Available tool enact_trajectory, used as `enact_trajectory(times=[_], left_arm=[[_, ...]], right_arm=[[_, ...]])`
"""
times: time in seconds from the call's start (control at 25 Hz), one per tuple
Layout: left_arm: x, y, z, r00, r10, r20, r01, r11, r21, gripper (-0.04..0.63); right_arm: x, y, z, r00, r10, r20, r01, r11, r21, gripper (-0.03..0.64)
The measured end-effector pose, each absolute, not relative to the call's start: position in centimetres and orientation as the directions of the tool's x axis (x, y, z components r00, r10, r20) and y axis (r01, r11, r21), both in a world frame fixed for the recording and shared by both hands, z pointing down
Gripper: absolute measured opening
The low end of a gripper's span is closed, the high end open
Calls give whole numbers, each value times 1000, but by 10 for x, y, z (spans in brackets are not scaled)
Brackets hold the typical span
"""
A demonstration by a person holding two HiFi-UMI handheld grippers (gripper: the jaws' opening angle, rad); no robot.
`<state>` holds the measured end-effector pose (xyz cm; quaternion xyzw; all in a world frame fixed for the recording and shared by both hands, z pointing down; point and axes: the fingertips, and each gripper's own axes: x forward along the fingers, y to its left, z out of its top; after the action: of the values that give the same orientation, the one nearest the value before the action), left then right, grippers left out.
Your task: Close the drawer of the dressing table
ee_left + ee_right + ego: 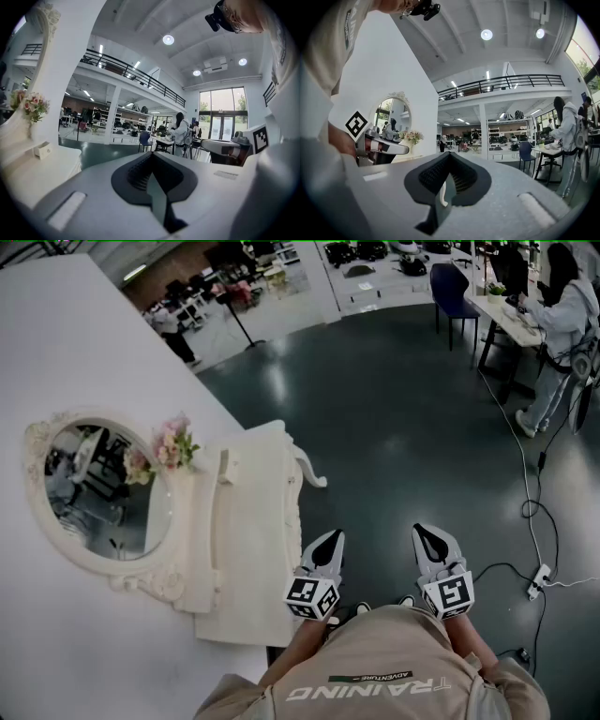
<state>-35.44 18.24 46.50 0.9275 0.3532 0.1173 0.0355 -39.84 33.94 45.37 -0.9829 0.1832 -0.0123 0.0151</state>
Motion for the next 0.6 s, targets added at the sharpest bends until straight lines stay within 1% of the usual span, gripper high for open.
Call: enact_trajectory(times=[0.2,0.36,0.6], left_arm=[[-363,195,469,729,656,196,643,-754,136,18],[-371,199,475,735,645,209,632,-763,132,18],[-374,200,482,740,626,245,616,-777,127,18]], right_arm=[[-405,350,452,930,-366,-8,-367,-930,-21,2],[-412,355,461,925,-380,-14,-380,-923,-53,2],[-413,363,480,927,-374,36,-370,-925,-89,2]])
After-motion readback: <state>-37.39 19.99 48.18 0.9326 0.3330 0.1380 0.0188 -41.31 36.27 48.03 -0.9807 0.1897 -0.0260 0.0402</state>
